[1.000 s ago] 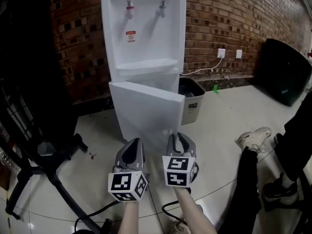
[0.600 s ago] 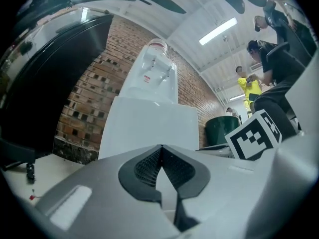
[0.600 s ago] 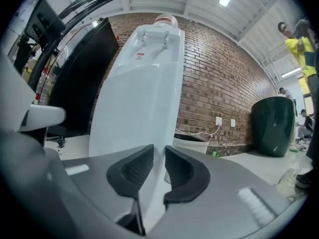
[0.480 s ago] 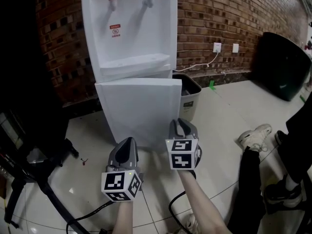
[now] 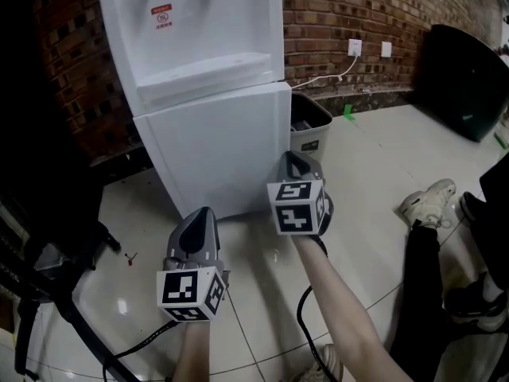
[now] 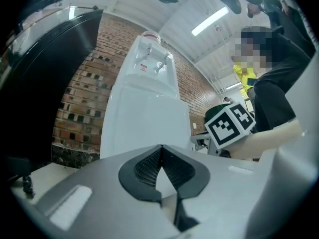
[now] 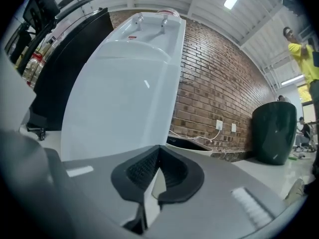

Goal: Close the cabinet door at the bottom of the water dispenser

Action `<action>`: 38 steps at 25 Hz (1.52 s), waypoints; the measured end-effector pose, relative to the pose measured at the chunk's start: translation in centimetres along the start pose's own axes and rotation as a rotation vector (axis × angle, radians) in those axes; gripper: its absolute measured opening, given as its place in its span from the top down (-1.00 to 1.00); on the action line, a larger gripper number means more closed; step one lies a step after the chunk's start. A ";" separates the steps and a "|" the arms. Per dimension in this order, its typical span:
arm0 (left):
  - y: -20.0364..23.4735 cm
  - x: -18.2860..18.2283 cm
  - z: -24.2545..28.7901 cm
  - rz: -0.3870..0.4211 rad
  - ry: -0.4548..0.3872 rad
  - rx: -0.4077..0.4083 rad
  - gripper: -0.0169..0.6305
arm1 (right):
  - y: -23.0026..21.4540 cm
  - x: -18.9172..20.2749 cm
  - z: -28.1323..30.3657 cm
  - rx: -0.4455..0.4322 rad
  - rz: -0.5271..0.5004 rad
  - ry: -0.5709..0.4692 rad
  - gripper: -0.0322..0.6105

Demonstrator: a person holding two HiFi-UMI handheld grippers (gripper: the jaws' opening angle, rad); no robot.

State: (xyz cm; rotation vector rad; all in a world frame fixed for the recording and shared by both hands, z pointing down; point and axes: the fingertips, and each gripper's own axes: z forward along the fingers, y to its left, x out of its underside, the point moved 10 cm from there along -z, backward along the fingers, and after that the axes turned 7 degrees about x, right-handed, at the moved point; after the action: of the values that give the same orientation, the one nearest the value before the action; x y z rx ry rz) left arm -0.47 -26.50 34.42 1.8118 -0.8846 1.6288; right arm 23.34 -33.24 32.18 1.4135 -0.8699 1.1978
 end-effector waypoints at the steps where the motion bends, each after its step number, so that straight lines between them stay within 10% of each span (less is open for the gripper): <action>1: 0.0 0.3 0.1 0.003 0.006 0.004 0.89 | 0.1 0.0 0.4 -0.003 -0.003 0.000 0.88; 22: 0.5 -0.9 0.3 -0.034 -0.015 -0.040 0.89 | 1.0 -1.6 1.9 -0.079 -0.045 -0.039 0.89; 38: -7.8 -9.6 -12.3 -0.074 -0.075 -0.072 0.89 | -0.5 -5.0 -23.2 -0.242 0.165 -0.218 0.90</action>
State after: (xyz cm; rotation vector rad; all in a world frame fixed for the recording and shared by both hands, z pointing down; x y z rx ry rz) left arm -2.78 -11.05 26.61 1.8441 -0.8874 1.4734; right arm 17.71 -10.92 26.31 1.3084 -1.2603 1.0305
